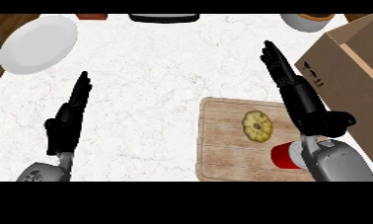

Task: Pick the squash from the cutting board and place it in the cardboard box

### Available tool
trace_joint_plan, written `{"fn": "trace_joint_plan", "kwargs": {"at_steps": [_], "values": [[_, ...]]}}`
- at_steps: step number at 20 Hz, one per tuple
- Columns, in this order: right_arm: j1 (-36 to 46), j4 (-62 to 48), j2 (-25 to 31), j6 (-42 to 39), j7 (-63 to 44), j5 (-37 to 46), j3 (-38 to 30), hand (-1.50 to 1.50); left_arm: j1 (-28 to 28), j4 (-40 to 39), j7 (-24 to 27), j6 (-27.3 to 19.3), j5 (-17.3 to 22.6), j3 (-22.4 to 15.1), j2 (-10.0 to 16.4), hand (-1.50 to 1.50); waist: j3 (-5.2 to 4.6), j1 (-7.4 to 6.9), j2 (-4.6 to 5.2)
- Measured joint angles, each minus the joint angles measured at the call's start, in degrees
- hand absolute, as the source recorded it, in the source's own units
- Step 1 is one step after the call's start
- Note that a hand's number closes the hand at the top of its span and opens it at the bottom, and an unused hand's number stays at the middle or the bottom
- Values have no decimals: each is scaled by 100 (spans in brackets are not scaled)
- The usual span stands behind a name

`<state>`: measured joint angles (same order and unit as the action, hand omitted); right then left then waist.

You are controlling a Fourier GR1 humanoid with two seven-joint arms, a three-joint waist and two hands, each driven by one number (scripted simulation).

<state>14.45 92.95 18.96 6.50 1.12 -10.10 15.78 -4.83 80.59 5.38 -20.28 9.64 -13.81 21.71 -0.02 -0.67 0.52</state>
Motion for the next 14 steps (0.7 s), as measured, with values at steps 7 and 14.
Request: {"fn": "trace_joint_plan", "kwargs": {"at_steps": [7, 14], "values": [[646, 301, 996, -880, -489, 718, 337, -150, -21, 307, -558, 573, 723, 475, 231, 0, -17, 2, -101], [194, 1012, 1485, -704, 1323, 1472, 98, -150, 274, 812, -1073, 1026, 1426, 803, 412, 0, 7, 70, -92]]}}
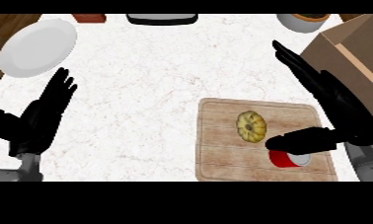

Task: Pick the squash from the cutting board and place it in the cardboard box

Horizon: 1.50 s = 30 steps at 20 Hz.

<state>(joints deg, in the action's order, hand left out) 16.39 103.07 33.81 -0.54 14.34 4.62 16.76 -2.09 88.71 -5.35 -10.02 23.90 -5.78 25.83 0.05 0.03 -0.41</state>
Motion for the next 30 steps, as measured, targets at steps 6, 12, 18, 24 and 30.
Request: {"fn": "trace_joint_plan", "kwargs": {"at_steps": [6, 12, 18, 24, 30], "values": [[-135, 846, 881, -551, -190, 840, 252, -150, 74, 173, -209, 86, 155, 157, 67, 0, -16, 53, -11], [106, 1414, 1739, -1277, -1542, 2243, 810, -150, 58, 261, -326, 104, 197, 218, 109, 0, -33, 31, -20], [451, 1860, 1603, -2439, -3337, 3170, 1783, -150, 27, 329, -414, 209, 259, 283, 154, 0, -32, -50, 3], [886, 1594, 428, -3624, -4989, 3425, 2492, -150, 68, 367, -425, 277, 218, 295, 83, 0, -22, -81, 28], [1074, 1191, -543, -4408, -5735, 3414, 2474, -150, 96, 496, -524, 242, 81, 357, -42, 0, -12, -45, 33]]}}
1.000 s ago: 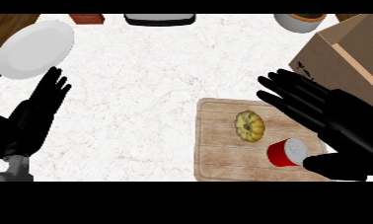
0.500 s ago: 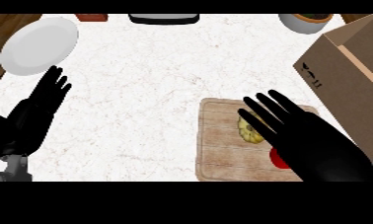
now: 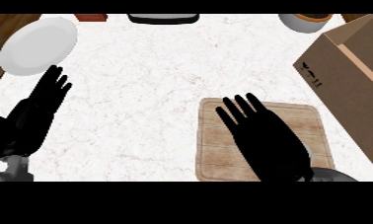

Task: Pick the squash from the cutting board and place it in the cardboard box

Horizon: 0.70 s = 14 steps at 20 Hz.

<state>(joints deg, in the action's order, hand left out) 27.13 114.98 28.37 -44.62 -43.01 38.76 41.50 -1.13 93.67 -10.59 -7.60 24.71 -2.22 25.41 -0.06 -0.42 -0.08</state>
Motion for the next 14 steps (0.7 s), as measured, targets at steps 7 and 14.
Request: {"fn": "trace_joint_plan", "kwargs": {"at_steps": [7, 14], "values": [[-166, -135, -206, -389, -3, 244, -209, -150, 12, -17, -111, 188, -98, 201, -65, 0, 3, 23, 3], [-432, -387, -213, -319, 595, 842, -259, -150, 17, -50, -98, 345, -293, 363, -269, 0, 6, 26, 6]]}}
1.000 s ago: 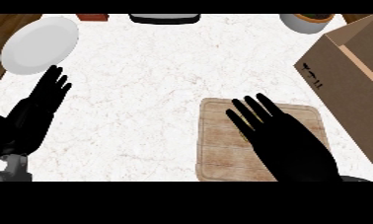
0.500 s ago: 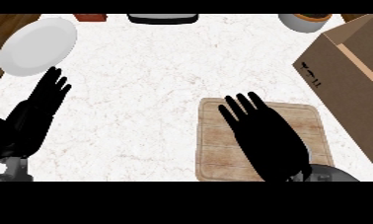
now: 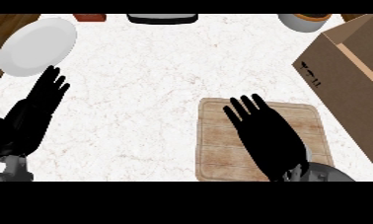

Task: Pick the squash from the cutting board and place it in the cardboard box

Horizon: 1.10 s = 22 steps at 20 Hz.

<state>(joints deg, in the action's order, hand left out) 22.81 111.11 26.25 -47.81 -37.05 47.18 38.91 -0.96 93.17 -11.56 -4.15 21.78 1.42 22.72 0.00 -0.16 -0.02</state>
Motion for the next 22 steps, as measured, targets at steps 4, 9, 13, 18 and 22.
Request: {"fn": "trace_joint_plan", "kwargs": {"at_steps": [4, 9, 13, 18, 22], "values": [[-39, -167, -101, 130, 386, 324, -23, -150, -43, 172, -297, 78, 42, 166, -2, 0, 1, -7, -1], [34, -288, -370, 43, 550, 745, 39, -150, -82, -81, -119, 248, -120, 265, -142, 0, 0, 0, 0], [33, -481, -544, -21, 644, 1081, 52, -150, -97, -110, -102, 293, -242, 310, -263, 0, -1, 0, -1], [-164, -719, -718, 47, 725, 1508, 136, -150, 45, 125, -221, 358, -295, 411, -354, 0, 0, -4, -1], [-163, -834, -914, -20, 756, 1779, 85, -150, -28, -25, -135, 413, -445, 411, -490, 0, 0, 3, 0]]}}
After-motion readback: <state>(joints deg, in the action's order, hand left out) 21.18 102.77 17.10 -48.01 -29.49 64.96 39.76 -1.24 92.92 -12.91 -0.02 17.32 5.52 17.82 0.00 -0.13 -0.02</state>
